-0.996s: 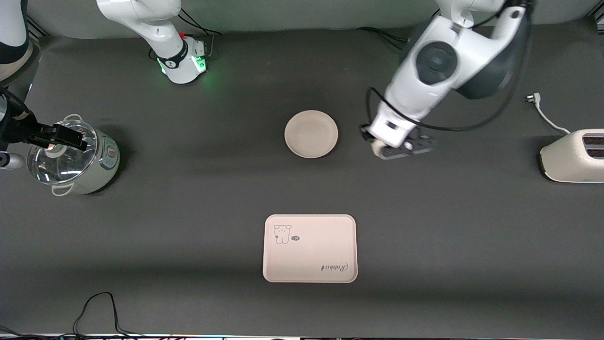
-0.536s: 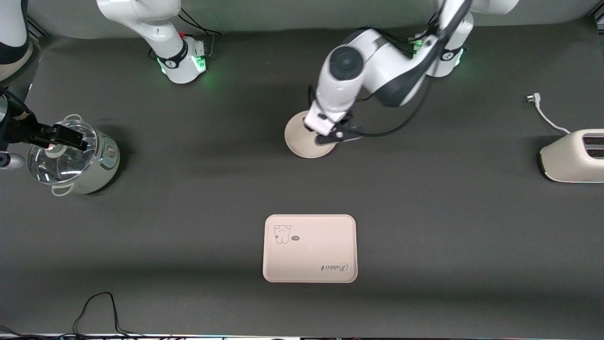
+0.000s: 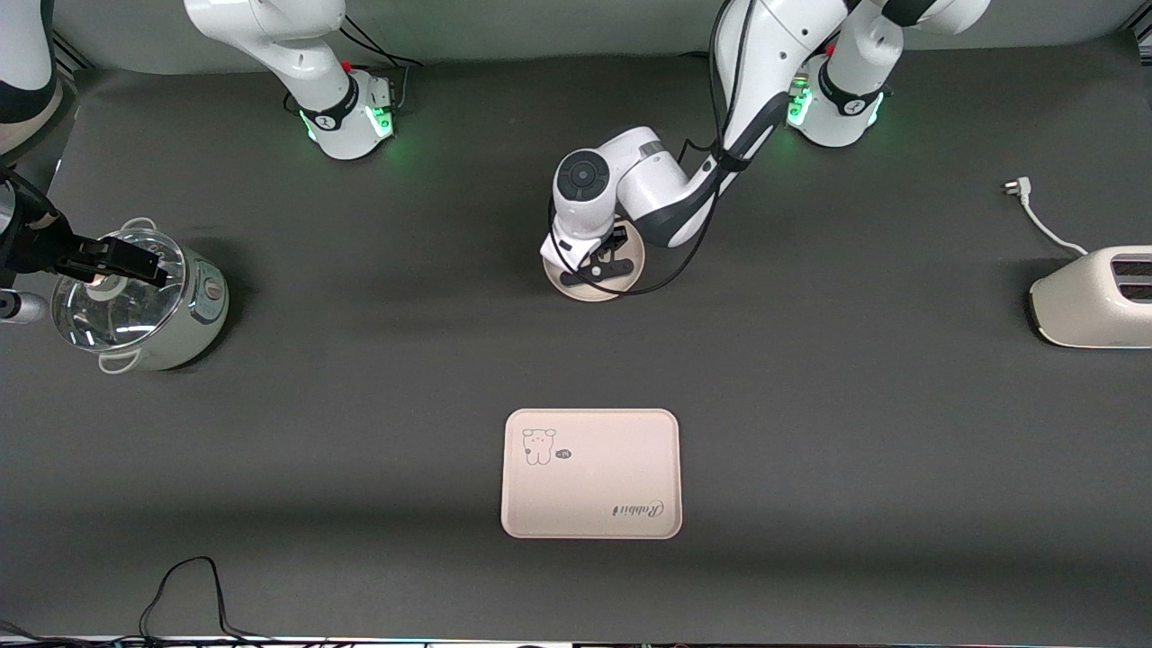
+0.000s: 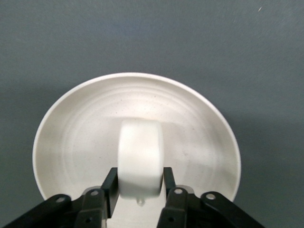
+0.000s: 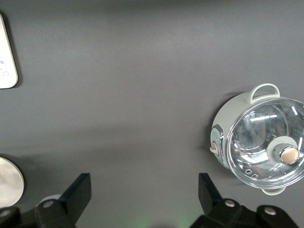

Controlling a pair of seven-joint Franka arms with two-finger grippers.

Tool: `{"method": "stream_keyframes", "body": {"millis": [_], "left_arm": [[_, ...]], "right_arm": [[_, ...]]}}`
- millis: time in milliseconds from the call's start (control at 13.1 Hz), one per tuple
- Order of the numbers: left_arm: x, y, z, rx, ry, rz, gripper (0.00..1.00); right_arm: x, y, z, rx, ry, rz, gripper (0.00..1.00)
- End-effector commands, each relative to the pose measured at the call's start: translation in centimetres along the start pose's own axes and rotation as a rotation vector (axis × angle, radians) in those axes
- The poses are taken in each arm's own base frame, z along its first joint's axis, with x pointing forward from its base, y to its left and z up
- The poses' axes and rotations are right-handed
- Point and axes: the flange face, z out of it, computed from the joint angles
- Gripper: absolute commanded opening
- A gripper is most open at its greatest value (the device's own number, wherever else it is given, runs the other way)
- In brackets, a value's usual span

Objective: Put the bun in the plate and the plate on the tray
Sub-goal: 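Carry the bun with the left gripper over the white plate, then lower the bun onto the plate and open the left gripper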

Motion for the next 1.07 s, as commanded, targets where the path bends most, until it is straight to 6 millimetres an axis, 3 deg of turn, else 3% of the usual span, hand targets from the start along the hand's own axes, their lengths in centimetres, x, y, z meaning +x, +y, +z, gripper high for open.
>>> {"method": "stream_keyframes", "body": {"millis": [0, 77, 153, 230, 460, 613, 996], "left_arm": [[-0.9, 0.1, 0.8, -0.004, 0.031, 0.01, 0.48], [-0.8, 0.0, 0.9, -0.001, 0.031, 0.01, 0.58], [-0.9, -0.1, 0.8, 0.003, 0.031, 0.008, 0.83], [-0.8, -0.1, 0.4, 0.005, 0.033, 0.007, 1.0], [-0.1, -0.6, -1.7, 0.024, 0.04, -0.01, 1.0], [1.3, -1.7, -5.6, 0.027, 0.064, -0.023, 1.0], [11.0, -10.2, -17.5, -0.038, 0.108, -0.045, 1.0]], "right_arm": [[-0.1, 0.1, -0.2, -0.006, 0.008, -0.003, 1.0], [-0.1, 0.1, -0.2, -0.006, 0.008, -0.003, 1.0], [-0.1, 0.1, -0.2, -0.006, 0.008, -0.003, 1.0], [-0.1, 0.1, -0.2, -0.006, 0.008, -0.003, 1.0], [-0.1, 0.1, -0.2, -0.006, 0.008, -0.003, 1.0], [-0.1, 0.1, -0.2, -0.006, 0.008, -0.003, 1.0], [-0.4, -0.4, -0.3, 0.021, 0.004, -0.001, 1.0]]}}
